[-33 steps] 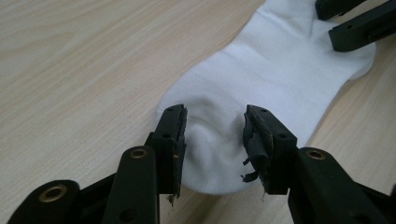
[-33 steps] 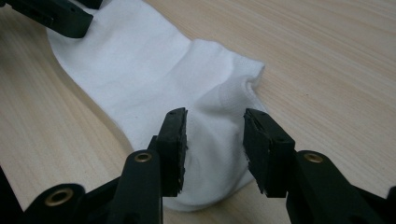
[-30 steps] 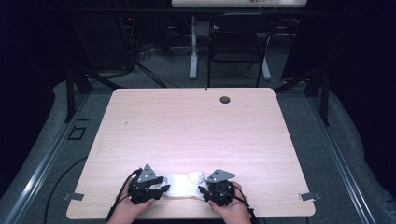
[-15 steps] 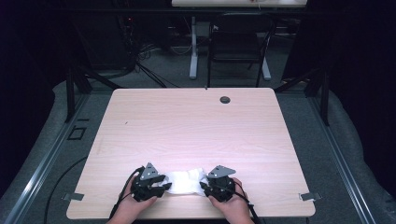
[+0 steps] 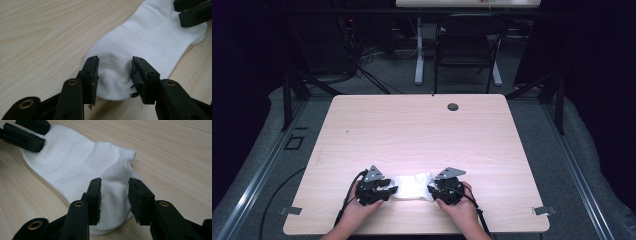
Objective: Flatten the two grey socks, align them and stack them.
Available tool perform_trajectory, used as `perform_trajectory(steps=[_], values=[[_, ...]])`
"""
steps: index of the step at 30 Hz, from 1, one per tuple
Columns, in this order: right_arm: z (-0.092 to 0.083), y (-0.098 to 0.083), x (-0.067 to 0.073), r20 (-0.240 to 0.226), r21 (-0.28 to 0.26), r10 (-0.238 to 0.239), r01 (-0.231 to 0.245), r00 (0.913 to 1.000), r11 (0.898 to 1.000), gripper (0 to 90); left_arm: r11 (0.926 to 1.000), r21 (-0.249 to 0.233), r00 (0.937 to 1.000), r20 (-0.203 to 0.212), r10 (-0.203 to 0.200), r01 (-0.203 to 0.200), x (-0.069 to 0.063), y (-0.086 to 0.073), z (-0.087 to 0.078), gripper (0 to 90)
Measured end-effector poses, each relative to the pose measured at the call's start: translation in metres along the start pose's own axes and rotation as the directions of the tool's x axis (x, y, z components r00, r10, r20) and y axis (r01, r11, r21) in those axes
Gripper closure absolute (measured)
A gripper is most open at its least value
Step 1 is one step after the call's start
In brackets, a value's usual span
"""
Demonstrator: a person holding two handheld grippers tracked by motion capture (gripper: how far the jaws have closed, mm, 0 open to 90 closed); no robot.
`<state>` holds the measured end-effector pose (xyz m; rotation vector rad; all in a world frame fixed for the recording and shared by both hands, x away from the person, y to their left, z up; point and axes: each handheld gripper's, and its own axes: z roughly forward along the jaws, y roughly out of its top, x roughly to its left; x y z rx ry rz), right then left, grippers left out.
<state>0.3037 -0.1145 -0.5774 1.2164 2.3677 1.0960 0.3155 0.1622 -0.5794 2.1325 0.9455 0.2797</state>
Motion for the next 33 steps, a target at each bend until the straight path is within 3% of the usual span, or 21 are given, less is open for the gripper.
perform_trajectory(steps=[10, 16, 20, 27, 33], values=[[0.005, 0.007, -0.009, 0.010, 0.005, 0.022, -0.022, 0.9997, 1.000, 62.9, 0.9983, -0.032, 0.9988, 0.000, -0.048, 0.048, 0.008, 0.005, 0.008, 56.9], [0.008, 0.009, -0.012, 0.018, -0.002, 0.025, -0.025, 0.9995, 1.000, 62.1, 0.9980, -0.035, 0.9986, -0.002, -0.053, 0.053, 0.009, 0.007, 0.009, 56.4], [0.007, 0.009, -0.010, 0.015, -0.005, 0.019, -0.019, 0.9997, 1.000, 59.0, 0.9985, -0.046, 0.9995, -0.011, -0.031, 0.031, 0.008, 0.007, 0.009, 53.1], [-0.006, 0.011, -0.003, 0.036, -0.040, -0.039, 0.041, 0.9986, 0.998, 54.0, 0.9954, -0.092, 0.9995, -0.009, -0.029, 0.028, 0.006, 0.009, -0.003, 47.2], [-0.024, 0.014, -0.001, 0.053, -0.085, -0.059, 0.064, 0.9968, 0.994, 53.0, 0.9926, -0.120, 0.9999, -0.002, -0.016, 0.015, 0.006, 0.010, -0.020, 46.1]])
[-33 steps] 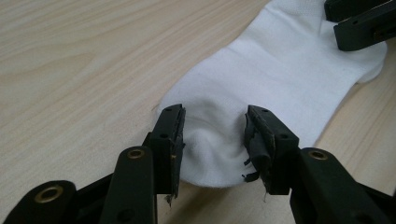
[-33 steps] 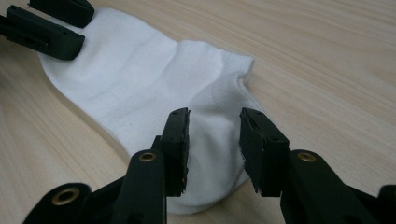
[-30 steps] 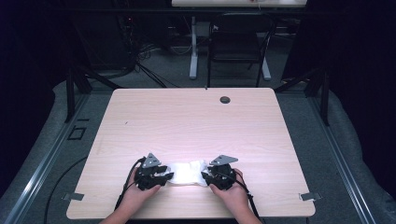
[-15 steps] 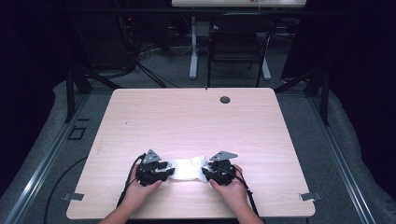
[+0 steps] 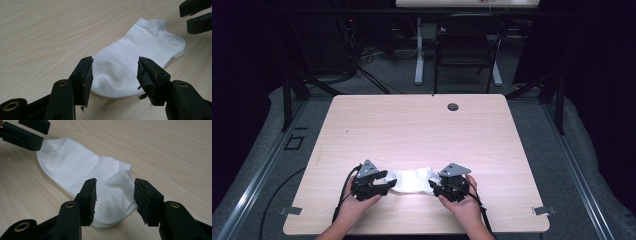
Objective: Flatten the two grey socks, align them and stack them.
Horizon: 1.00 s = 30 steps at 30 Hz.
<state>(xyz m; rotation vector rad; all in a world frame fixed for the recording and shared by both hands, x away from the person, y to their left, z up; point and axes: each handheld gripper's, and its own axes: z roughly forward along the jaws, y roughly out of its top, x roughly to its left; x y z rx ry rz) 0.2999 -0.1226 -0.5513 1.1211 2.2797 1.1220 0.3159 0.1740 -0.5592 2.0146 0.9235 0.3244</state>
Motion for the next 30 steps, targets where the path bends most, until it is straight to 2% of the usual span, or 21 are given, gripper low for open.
perform_trajectory(steps=[5, 8, 12, 15, 18, 21, 24, 26, 30], values=[[-0.014, 0.002, -0.003, -0.011, -0.004, 0.005, -0.005, 0.9999, 1.000, 52.8, 0.9998, -0.016, 0.9999, -0.001, -0.013, 0.013, 0.003, 0.000, -0.016, 45.0], [-0.022, -0.001, -0.003, -0.023, -0.009, 0.011, -0.012, 0.9997, 1.000, 52.6, 0.9999, -0.011, 0.9999, -0.006, -0.010, 0.010, 0.005, -0.001, -0.022, 44.1], [-0.030, -0.008, -0.005, -0.028, 0.017, 0.014, -0.013, 0.9995, 1.000, 51.6, 0.9999, 0.006, 0.9998, -0.012, -0.014, 0.014, 0.007, -0.007, -0.028, 43.5], [-0.037, -0.014, -0.007, -0.019, 0.048, 0.021, -0.020, 0.9996, 0.999, 50.2, 0.9998, 0.016, 0.9998, -0.015, -0.014, 0.014, 0.011, -0.010, -0.033, 42.6], [-0.041, -0.020, -0.010, 0.000, 0.048, 0.020, -0.020, 0.9998, 0.999, 49.4, 0.9995, 0.024, 0.9997, -0.013, -0.022, 0.022, 0.013, -0.014, -0.037, 42.3], [-0.044, -0.026, -0.013, 0.010, 0.021, 0.042, -0.042, 0.9991, 0.999, 48.9, 0.9990, 0.029, 0.9994, 0.001, -0.035, 0.034, 0.014, -0.018, -0.039, 42.6], [-0.043, -0.029, -0.014, -0.001, 0.000, 0.055, -0.055, 0.9985, 0.998, 47.3, 0.9987, 0.037, 0.9994, -0.003, -0.035, 0.035, 0.015, -0.021, -0.038, 44.1], [-0.040, -0.031, -0.014, -0.004, 0.017, 0.046, -0.046, 0.9989, 0.999, 46.5, 0.9984, 0.039, 0.9991, 0.007, -0.042, 0.042, 0.014, -0.022, -0.036, 44.1], [-0.037, -0.034, -0.011, 0.005, 0.045, -0.007, 0.007, 1.0000, 0.999, 44.1, 0.9979, 0.061, 0.9993, 0.029, -0.024, 0.022, 0.010, -0.024, -0.031, 44.6]])
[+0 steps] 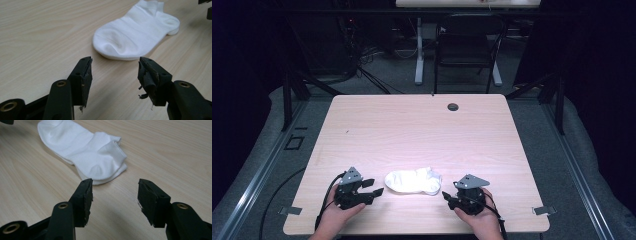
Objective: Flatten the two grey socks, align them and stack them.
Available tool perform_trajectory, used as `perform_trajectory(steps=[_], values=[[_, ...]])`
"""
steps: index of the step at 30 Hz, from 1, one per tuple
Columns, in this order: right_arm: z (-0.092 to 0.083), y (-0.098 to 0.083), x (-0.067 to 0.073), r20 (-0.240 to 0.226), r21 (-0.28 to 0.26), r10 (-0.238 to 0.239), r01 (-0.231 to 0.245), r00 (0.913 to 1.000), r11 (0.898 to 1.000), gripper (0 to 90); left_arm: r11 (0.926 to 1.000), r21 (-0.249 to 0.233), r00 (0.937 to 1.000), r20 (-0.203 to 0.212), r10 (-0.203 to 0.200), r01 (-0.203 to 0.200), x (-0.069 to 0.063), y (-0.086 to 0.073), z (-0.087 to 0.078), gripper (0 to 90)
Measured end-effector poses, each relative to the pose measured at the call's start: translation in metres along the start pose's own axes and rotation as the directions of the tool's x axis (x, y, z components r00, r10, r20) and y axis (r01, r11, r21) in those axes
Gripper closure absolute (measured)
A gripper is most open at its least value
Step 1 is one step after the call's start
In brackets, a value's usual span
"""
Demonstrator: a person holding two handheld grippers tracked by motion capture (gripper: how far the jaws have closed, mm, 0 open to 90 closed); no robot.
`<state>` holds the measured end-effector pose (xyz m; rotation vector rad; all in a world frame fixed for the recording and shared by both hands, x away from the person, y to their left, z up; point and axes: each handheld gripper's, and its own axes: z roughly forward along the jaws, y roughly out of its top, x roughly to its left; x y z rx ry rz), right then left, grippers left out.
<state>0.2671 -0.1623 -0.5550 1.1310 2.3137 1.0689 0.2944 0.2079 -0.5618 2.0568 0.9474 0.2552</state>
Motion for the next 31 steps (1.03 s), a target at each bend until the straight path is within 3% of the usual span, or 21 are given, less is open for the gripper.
perform_trajectory(steps=[3, 7, 14, 19, 26, 31], values=[[0.006, -0.003, 0.001, 0.016, 0.022, 0.014, -0.014, 0.9998, 1.000, 35.1, 0.9984, 0.024, 0.9986, -0.002, 0.052, -0.052, -0.006, -0.001, 0.007, 44.7], [0.010, -0.005, 0.003, 0.044, 0.037, -0.009, 0.007, 0.9990, 0.999, 26.9, 0.9964, 0.042, 0.9972, 0.017, 0.072, -0.073, -0.012, -0.003, 0.014, 44.6], [0.018, -0.007, 0.006, 0.044, 0.035, -0.018, 0.017, 0.9988, 0.999, 22.6, 0.9918, 0.051, 0.9930, 0.022, 0.116, -0.117, -0.019, -0.003, 0.022, 43.2], [0.020, -0.006, 0.010, 0.035, 0.045, -0.038, 0.037, 0.9986, 0.998, 22.0, 0.9885, 0.056, 0.9900, 0.003, 0.141, -0.141, -0.019, -0.002, 0.024, 42.4], [0.022, -0.005, 0.011, 0.036, 0.054, -0.035, 0.033, 0.9987, 0.998, 17.7, 0.9855, 0.044, 0.9865, 0.003, 0.164, -0.164, -0.018, -0.001, 0.024, 40.8], [0.021, -0.004, 0.009, 0.024, 0.037, 0.023, -0.024, 0.9994, 0.999, 13.0, 0.9852, -0.014, 0.9853, -0.002, 0.171, -0.171, -0.013, 0.000, 0.023, 38.8]])
